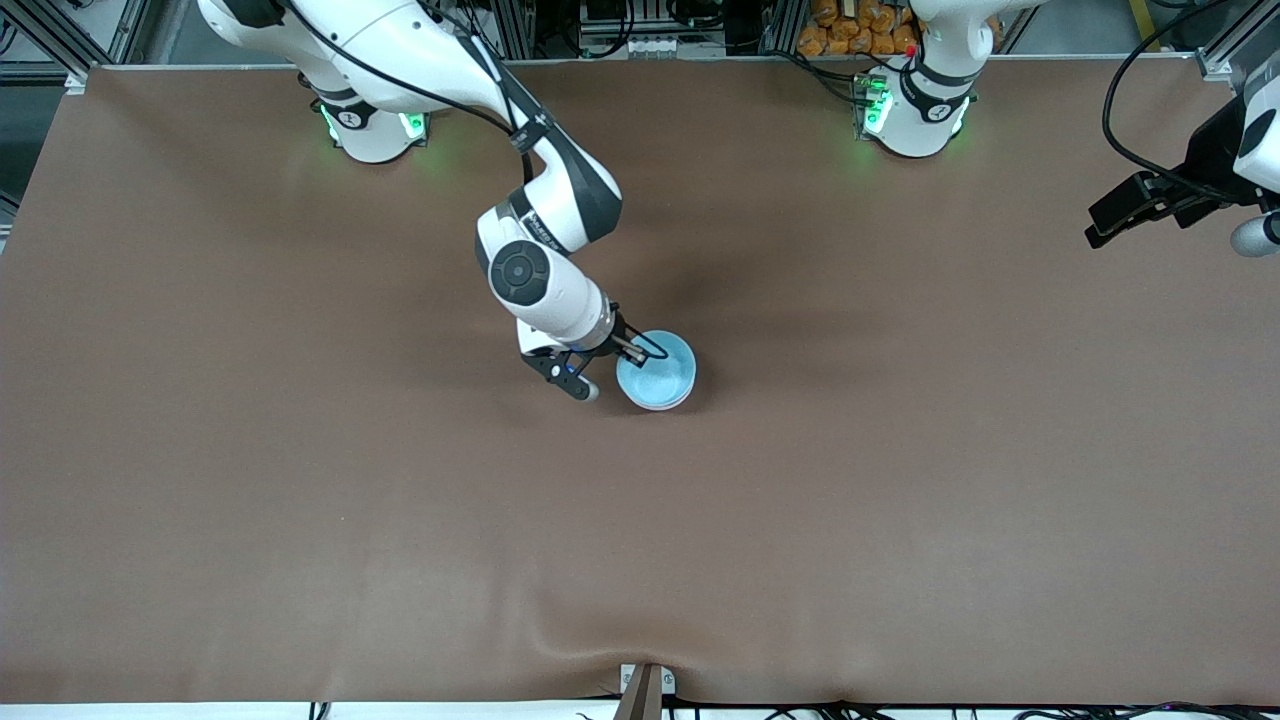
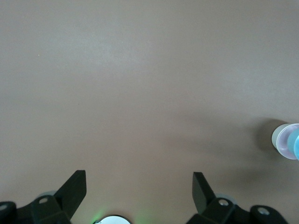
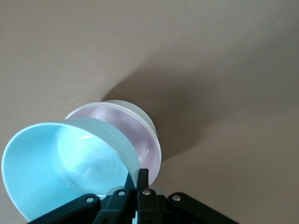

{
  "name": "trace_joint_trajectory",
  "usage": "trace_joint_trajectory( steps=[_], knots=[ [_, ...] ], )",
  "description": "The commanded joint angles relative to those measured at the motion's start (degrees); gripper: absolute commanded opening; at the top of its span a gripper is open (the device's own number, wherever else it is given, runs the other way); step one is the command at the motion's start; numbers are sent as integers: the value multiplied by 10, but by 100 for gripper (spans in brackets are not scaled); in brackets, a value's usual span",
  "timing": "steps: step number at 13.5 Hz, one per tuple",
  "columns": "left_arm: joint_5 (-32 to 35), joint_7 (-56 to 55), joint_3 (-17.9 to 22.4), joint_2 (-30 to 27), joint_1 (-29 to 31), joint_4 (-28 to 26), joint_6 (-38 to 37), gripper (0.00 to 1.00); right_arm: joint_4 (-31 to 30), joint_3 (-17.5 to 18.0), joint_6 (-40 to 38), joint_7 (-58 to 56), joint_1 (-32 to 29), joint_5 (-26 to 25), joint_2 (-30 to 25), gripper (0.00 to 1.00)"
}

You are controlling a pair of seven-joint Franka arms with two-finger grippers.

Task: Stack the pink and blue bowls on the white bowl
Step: 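Lower the blue bowl into the pink bowl and open the right gripper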

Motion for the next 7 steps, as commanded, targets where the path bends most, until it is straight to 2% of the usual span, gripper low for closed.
trace_joint_trajectory(
  steps=[1, 5, 6, 7],
  knots=[
    [-8, 9, -2, -3, 4, 3, 3, 100, 3, -9, 0, 5, 14, 5, 9, 0],
    [-4, 15, -2, 0, 6, 3, 25, 100, 3, -11, 17, 3, 17, 0, 20, 0],
    [-4, 18, -2, 0, 5, 3, 39, 100, 3, -11, 15, 3, 15, -11, 20, 24],
    [-8, 26, -2, 6, 4, 3, 43, 100, 3, -12, 14, 4, 14, -19, 19, 93]
  ],
)
